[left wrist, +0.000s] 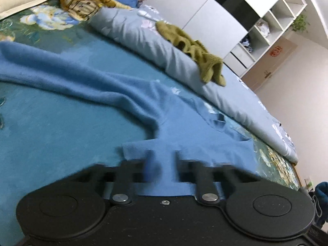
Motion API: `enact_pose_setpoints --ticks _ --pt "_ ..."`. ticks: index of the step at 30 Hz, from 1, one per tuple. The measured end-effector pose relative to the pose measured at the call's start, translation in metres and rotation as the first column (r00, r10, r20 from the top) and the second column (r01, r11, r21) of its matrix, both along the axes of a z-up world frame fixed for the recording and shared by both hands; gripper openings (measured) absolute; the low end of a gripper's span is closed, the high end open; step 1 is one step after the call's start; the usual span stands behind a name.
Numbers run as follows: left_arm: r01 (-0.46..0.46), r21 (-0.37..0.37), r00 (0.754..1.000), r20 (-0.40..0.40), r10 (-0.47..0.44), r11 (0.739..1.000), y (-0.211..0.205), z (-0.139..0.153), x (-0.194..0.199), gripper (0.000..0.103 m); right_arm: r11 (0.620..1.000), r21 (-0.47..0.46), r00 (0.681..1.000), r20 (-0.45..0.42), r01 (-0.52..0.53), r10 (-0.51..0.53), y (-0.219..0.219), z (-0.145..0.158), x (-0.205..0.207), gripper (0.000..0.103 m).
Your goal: Fold clothes
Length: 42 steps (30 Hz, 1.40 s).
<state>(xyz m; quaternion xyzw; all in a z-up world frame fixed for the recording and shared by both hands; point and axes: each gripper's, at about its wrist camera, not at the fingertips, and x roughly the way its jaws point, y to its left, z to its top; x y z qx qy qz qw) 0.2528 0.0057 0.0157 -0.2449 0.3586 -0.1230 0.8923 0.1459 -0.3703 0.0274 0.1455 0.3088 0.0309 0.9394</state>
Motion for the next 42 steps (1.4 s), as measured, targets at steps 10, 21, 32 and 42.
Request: enact_pose_setpoints --ticks 10,21,32,42 --pt "-0.004 0.077 0.999 0.032 0.001 0.997 0.000 0.012 0.005 0.000 0.919 -0.383 0.992 -0.116 -0.094 0.053 -0.005 -0.024 0.095 0.044" --pt "0.019 0.036 1.000 -0.009 -0.019 0.999 -0.001 -0.019 0.009 0.038 0.908 -0.400 0.990 -0.108 -0.125 0.088 0.005 -0.036 0.113 0.044" --pt "-0.029 0.111 0.993 0.119 0.016 0.993 -0.014 -0.006 -0.012 0.000 0.907 -0.422 1.000 -0.010 -0.020 0.017 0.000 -0.030 0.110 0.032" --pt "0.017 0.183 0.985 0.165 -0.048 0.983 -0.021 0.008 0.004 0.000 0.952 -0.305 0.998 -0.064 0.007 -0.027 -0.018 -0.039 0.098 0.030"
